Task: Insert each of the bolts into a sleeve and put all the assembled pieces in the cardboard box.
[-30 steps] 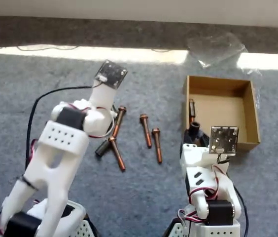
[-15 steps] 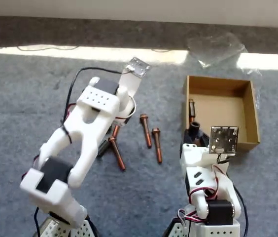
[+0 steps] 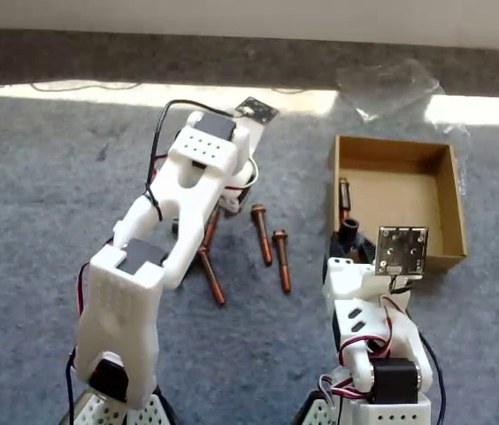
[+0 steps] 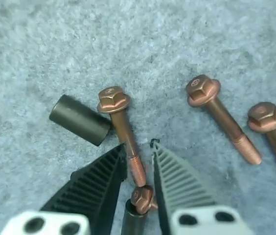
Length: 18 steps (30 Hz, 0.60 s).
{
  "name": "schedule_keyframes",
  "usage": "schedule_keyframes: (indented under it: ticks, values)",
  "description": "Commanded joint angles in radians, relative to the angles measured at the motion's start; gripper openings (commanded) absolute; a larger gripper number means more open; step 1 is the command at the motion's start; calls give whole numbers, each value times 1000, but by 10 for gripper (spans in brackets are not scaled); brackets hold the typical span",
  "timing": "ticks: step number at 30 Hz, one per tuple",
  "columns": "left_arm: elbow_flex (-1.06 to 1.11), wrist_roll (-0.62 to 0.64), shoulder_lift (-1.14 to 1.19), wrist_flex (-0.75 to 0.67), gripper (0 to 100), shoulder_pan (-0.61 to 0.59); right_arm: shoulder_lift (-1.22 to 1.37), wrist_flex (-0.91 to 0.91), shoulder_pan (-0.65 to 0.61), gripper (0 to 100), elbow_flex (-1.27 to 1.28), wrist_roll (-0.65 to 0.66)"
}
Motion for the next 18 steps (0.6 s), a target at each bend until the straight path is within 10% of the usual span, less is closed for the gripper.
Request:
schedule_keyframes:
  ticks: [1, 18]
  values:
    - [-81, 28, 10, 6, 104, 10, -8, -36, 5, 5, -5, -8]
    - [-88, 98, 70, -43, 106, -22, -8, -36, 5, 5, -5, -8]
